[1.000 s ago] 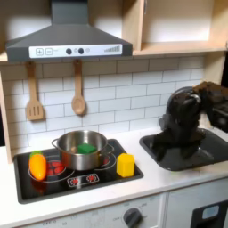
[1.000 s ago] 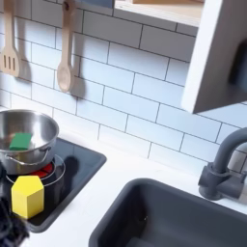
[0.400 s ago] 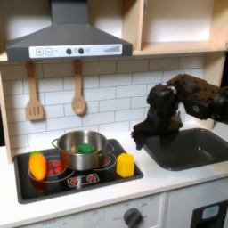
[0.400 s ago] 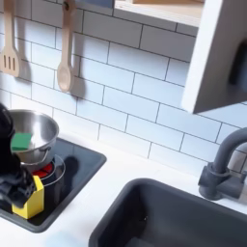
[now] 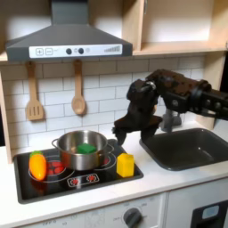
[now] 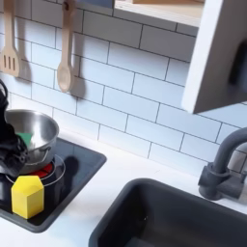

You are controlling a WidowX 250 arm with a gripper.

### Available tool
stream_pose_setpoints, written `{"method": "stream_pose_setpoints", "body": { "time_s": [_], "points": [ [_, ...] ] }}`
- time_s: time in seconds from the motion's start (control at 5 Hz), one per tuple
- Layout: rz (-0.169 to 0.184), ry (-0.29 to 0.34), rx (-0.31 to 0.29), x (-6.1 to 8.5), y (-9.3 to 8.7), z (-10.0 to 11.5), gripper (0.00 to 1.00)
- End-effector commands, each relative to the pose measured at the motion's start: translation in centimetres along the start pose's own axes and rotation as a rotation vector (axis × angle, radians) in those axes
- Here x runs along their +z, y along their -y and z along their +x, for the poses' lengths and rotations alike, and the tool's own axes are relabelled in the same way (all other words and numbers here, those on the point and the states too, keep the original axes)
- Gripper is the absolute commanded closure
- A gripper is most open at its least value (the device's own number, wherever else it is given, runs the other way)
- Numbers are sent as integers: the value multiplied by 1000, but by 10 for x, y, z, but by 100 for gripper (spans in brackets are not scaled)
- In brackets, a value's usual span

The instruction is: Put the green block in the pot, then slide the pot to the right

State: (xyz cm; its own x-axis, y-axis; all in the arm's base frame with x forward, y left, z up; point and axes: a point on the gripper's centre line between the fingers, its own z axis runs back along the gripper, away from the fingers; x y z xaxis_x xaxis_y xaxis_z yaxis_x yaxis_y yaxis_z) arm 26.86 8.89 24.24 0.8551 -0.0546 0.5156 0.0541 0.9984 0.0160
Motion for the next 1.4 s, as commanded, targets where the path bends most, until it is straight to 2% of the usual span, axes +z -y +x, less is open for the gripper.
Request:
{"method": "stream_pose_setpoints", "body": {
  "time_s": [0.0,0.2,0.6,0.8,1.2],
  "points": [
    [44,-17,48,-13,-36,7,0],
    [51,-24,66,-21,-49,9,0],
    [31,-37,74,-44,-57,28,0],
    [42,-37,89,-51,-64,33,0],
    [29,-57,79,-70,-60,46,0]
  ]
}}
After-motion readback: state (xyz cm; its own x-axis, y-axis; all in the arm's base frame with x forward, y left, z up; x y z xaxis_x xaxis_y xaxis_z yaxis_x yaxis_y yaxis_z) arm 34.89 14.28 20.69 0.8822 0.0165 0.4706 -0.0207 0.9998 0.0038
